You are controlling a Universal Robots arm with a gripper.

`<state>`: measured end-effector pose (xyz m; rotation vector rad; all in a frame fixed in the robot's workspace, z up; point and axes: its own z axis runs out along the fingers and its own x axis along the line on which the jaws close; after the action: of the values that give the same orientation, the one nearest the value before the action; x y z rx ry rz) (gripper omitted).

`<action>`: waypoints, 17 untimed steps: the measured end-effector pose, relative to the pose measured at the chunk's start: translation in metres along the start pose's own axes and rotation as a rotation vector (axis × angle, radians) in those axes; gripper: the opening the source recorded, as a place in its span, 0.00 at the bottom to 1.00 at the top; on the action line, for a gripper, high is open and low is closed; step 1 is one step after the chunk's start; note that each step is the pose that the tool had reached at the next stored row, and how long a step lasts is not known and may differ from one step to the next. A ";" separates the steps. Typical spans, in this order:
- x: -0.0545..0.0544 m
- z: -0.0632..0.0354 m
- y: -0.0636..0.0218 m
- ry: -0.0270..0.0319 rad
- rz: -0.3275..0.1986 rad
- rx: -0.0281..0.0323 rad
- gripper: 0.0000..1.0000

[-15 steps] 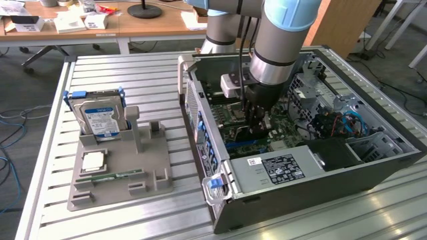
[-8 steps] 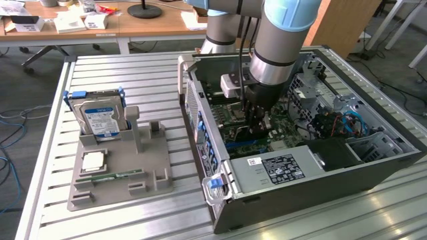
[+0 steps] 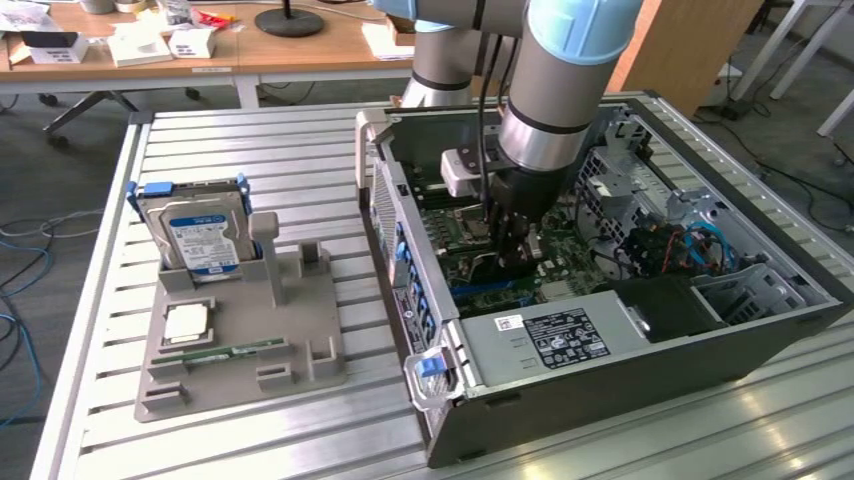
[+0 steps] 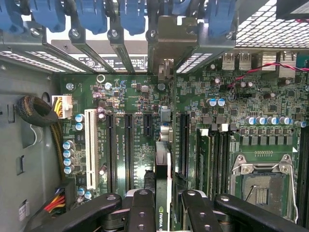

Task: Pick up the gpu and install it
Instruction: 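Insert the gpu into the slot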

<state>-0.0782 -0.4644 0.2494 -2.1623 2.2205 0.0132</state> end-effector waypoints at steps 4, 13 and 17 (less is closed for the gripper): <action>0.000 0.0010 0.0000 -0.0002 0.000 0.0001 0.26; 0.000 0.0022 0.0001 0.0000 0.000 0.0000 0.26; 0.000 0.0022 0.0001 -0.0001 0.000 0.0001 0.26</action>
<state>-0.0782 -0.4643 0.2472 -2.1623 2.2204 0.0132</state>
